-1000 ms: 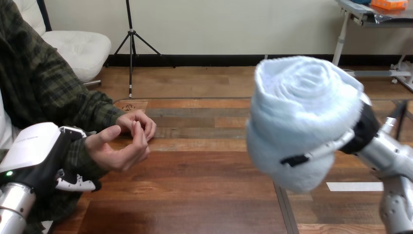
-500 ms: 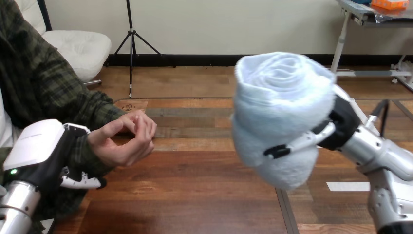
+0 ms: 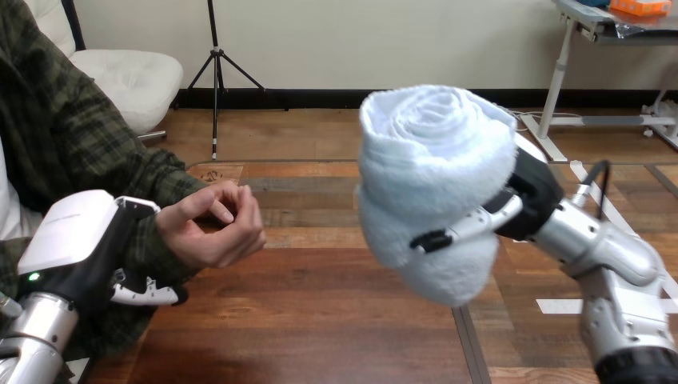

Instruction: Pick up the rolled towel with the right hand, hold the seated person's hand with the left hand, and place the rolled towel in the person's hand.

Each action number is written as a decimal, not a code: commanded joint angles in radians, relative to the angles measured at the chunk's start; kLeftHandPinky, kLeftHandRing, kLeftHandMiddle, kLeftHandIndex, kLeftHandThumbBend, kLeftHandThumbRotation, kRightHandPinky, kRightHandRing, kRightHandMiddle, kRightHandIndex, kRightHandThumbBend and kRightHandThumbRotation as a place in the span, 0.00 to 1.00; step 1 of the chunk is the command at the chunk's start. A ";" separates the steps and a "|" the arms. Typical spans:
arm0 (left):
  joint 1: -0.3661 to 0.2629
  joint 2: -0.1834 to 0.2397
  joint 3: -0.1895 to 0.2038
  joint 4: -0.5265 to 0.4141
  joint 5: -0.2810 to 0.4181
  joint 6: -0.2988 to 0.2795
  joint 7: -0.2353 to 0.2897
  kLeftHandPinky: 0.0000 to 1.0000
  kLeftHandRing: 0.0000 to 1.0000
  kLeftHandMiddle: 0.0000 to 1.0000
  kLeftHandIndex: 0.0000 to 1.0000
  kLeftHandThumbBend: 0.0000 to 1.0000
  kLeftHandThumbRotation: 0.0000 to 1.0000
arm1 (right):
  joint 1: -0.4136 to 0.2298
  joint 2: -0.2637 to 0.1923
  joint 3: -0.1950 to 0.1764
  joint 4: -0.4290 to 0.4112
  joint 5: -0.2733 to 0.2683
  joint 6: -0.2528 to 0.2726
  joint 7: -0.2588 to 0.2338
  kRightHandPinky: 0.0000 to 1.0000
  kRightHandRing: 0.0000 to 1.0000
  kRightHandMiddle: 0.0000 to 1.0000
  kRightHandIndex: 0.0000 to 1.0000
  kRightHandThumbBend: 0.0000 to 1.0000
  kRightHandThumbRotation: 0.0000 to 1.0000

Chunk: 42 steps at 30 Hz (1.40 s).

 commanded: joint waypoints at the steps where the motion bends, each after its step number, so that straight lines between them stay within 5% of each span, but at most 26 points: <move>1: -0.011 -0.036 -0.011 -0.077 -0.010 -0.014 -0.004 0.29 0.35 0.43 0.43 0.88 0.00 | -0.136 0.032 -0.002 0.039 0.004 -0.034 -0.001 0.22 0.29 0.36 0.42 0.81 0.00; 31: -0.002 -0.066 0.000 -0.105 -0.026 -0.080 0.008 0.26 0.31 0.38 0.39 0.87 0.00 | -0.214 0.064 0.011 0.166 -0.041 -0.064 -0.017 0.17 0.24 0.32 0.39 0.82 0.00; 42: 0.012 -0.087 0.003 -0.154 -0.021 -0.064 -0.004 0.26 0.31 0.38 0.39 0.86 0.00 | -0.243 0.066 0.012 0.215 -0.071 -0.091 -0.030 0.17 0.23 0.31 0.38 0.82 0.00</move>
